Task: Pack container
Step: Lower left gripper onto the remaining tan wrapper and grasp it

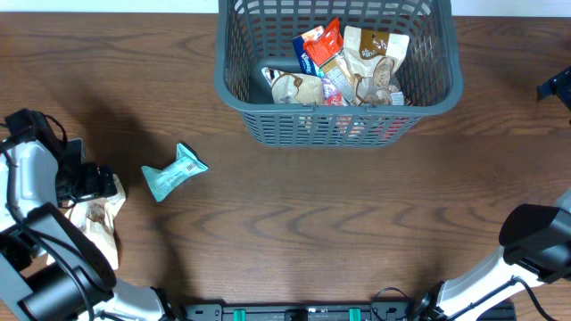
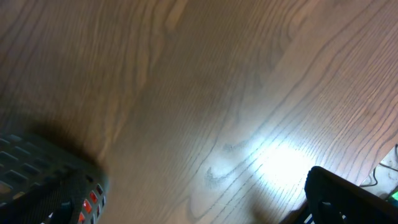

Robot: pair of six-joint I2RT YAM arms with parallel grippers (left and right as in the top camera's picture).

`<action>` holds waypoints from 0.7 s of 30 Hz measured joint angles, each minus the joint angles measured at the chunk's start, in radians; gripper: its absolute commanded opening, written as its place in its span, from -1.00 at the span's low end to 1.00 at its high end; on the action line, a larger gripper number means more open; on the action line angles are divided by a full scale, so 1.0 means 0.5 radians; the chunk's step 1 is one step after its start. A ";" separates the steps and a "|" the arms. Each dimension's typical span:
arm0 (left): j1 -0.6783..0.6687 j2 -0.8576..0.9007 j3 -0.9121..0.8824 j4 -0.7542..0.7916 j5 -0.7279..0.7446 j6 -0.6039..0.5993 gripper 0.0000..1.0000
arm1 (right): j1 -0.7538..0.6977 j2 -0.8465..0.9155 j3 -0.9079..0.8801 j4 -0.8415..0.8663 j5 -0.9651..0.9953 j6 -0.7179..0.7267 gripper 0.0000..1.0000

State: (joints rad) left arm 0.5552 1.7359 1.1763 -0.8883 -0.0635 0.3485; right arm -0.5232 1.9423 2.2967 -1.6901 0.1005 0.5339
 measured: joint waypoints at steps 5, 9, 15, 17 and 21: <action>0.000 0.007 -0.003 0.119 -0.034 0.114 0.97 | -0.001 0.000 0.000 -0.001 0.000 0.000 0.99; 0.000 0.007 -0.003 0.140 -0.036 0.293 0.97 | -0.001 0.000 0.000 0.000 0.000 0.000 0.98; 0.014 0.007 -0.003 0.101 0.003 0.480 0.97 | -0.001 0.000 0.000 0.000 0.000 0.000 0.99; 0.032 0.013 -0.003 0.073 0.034 0.504 0.97 | 0.000 0.000 0.000 0.000 0.000 0.000 0.99; 0.083 0.065 -0.003 0.056 0.098 0.519 0.97 | -0.001 0.000 0.000 -0.001 0.000 0.000 0.98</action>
State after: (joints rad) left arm 0.5968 1.7683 1.1748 -0.8600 -0.0147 0.6079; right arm -0.5236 1.9423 2.2967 -1.6905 0.1005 0.5339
